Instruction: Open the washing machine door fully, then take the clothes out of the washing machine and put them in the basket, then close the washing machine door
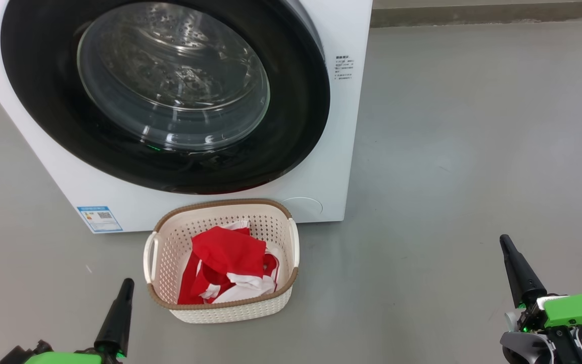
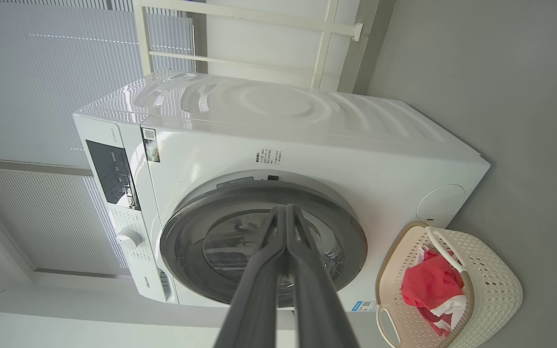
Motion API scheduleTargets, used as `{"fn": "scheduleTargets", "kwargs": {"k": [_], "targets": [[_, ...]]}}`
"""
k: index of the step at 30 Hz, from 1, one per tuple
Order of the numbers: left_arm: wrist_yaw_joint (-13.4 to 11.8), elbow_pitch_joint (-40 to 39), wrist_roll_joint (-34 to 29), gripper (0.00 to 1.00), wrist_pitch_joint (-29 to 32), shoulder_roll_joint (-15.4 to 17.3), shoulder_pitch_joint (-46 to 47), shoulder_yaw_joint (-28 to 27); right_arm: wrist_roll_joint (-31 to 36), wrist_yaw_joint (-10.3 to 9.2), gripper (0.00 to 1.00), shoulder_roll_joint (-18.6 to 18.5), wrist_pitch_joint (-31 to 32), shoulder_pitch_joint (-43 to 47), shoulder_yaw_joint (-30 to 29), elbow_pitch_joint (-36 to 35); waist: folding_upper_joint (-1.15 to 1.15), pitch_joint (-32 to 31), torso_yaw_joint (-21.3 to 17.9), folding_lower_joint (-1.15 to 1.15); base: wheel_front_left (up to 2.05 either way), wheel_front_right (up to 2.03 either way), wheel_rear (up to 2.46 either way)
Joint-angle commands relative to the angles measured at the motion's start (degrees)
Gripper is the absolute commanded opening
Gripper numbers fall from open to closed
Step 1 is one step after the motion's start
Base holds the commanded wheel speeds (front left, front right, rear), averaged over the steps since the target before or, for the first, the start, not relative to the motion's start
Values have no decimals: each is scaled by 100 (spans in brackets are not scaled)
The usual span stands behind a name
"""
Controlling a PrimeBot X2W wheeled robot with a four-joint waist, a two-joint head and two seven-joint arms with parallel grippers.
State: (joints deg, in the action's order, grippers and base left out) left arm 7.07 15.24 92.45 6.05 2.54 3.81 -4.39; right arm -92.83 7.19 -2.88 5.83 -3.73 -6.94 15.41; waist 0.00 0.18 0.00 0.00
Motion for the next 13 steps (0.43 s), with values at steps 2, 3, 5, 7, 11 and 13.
{"fn": "scheduleTargets", "kwargs": {"k": [2, 3, 5, 7, 11, 13], "targets": [[42, -120, -23, 0, 39, 42, 237, -207, 40, 30, 0, -26, 40, -242, 74, -140, 0, 0, 0, 0, 0, 0, 0], [42, -120, -23, 0, 39, 42, 237, -207, 41, 30, 0, -25, 41, -243, 73, -140, 0, 0, 0, 0, 0, 0, 0], [42, -120, -23, 0, 39, 42, 237, -207, 42, 30, 0, -24, 42, -243, 72, -140, 0, 0, 0, 0, 0, 0, 0], [42, -120, -24, 0, 40, 42, 237, -208, 43, 30, 0, -24, 43, -243, 71, -140, 0, 0, 0, 0, 0, 0, 0], [42, -120, -24, 0, 40, 41, 238, -209, 44, 30, 0, -22, 44, -243, 69, -140, 0, 0, 0, 0, 0, 0, 0], [42, -120, -25, 0, 40, 41, 238, -209, 45, 30, 0, -21, 45, -243, 68, -140, 0, 0, 0, 0, 0, 0, 0]]}}
